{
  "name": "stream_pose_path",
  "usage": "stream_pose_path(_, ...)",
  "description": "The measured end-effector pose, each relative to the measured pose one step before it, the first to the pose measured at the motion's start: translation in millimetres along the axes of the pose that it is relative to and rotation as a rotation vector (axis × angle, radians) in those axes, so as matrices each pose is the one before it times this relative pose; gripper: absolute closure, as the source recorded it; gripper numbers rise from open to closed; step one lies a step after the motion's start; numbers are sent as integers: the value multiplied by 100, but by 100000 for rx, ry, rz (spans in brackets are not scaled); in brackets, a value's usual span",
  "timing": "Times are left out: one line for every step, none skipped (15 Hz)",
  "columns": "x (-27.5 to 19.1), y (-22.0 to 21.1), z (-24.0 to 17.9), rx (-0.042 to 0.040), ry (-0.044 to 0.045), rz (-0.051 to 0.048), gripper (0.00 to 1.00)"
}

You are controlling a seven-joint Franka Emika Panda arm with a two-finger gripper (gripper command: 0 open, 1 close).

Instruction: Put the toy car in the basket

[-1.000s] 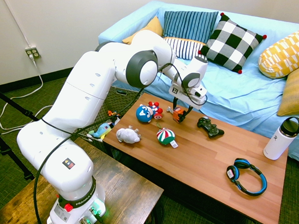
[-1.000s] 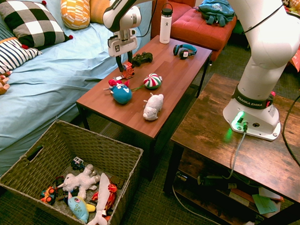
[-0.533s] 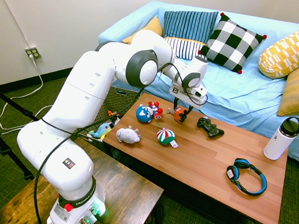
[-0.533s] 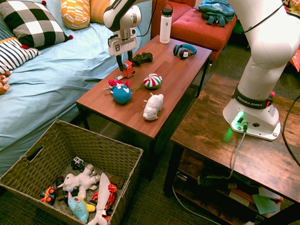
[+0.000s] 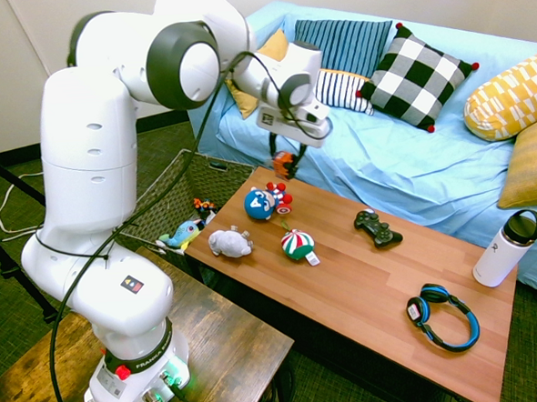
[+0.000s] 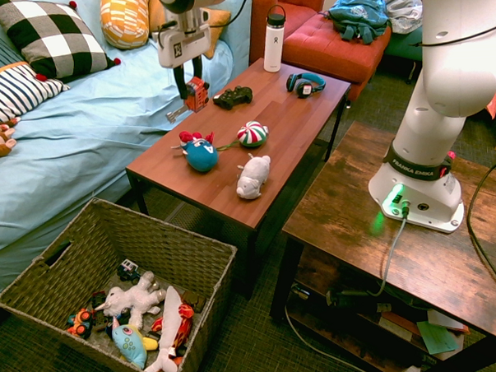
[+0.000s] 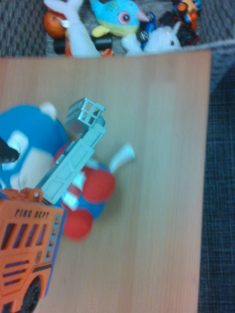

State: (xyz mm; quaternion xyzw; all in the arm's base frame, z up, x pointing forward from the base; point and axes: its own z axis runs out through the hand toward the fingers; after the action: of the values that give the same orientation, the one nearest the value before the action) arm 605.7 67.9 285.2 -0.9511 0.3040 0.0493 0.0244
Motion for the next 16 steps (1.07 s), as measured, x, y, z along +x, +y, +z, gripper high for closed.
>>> stream_pose_path(-4453, -2621, 1231, -2683, 1618, -2867, 100)
stream_pose_path(-5020, -2531, 1893, -2912, 884, -2458, 100)
stream_pose_path(-5442, -2376, 2480, -3263, 229, -2145, 100)
stream_pose_path(-4863, -2527, 2294, -3279, 720, -1890, 100)
stream_pose_path(-3739, -2716, 1690, -2491, 1081, -1288, 100)
stream_pose_path(-2165, -2690, 1392, -1596, 877, -995, 100)
stream_pose_path(-542, -2191, 1199, -1496, 68, -527, 100)
stream_pose_path(515, -1618, 920, -1669, -950, 124, 0)
stream_pose_path(957, -1307, 379, -1751, -1371, 644, 0)
stream_pose_path(1030, -1235, -143, -1234, -1198, 437, 0)
stream_pose_path(807, -1098, -404, -334, -1071, 256, 0)
stream_pose_path(533, -782, -349, 162, -924, 26, 0)
stream_pose_path(388, -395, -278, 327, -222, -109, 0)
stream_pose_path(306, -27, -150, 346, -193, -52, 0)
stream_pose_path(353, 182, -58, 250, -406, 244, 0)
stream_pose_path(508, 386, -212, 467, -559, 414, 0)
